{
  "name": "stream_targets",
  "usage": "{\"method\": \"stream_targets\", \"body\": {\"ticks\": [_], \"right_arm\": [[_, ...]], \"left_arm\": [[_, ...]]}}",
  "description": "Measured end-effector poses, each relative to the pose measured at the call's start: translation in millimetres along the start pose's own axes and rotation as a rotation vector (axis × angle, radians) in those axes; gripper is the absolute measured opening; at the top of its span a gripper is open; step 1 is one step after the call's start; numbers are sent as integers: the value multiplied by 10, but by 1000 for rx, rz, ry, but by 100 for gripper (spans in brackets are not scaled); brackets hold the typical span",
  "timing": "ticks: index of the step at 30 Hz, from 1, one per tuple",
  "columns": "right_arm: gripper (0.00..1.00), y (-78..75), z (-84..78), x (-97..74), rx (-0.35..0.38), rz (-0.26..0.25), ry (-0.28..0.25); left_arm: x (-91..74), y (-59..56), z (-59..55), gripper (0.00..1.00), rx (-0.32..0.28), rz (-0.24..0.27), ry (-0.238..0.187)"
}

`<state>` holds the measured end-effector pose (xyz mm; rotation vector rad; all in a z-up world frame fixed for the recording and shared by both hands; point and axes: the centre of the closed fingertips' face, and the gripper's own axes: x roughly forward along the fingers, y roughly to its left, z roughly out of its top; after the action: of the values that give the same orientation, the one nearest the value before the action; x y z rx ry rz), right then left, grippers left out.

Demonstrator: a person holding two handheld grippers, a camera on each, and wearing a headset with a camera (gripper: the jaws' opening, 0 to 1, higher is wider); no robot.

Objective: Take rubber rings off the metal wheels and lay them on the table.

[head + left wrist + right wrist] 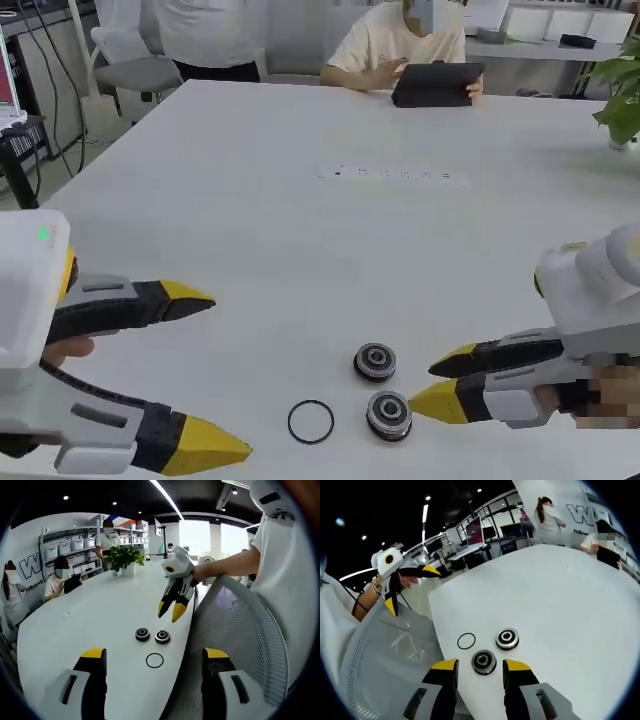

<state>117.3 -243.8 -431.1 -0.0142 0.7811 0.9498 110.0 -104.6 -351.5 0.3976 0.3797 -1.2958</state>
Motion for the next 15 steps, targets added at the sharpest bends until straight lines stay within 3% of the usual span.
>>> {"method": "stream_targets", "body": {"ticks": [5, 9, 12, 15], "right_arm": [[32, -29, -86, 18, 9, -2, 21], [32, -32, -127, 15, 13, -4, 35], [32, -35, -142, 23, 12, -2, 39], [32, -40, -160, 20, 10, -5, 44]], "left_arm": [[75, 30, 287, 75, 57, -21, -41], [207, 28, 411, 71, 99, -35, -36], [375, -71, 528, 71, 132, -85, -60], [523, -107, 598, 72, 166, -94, -69]]}}
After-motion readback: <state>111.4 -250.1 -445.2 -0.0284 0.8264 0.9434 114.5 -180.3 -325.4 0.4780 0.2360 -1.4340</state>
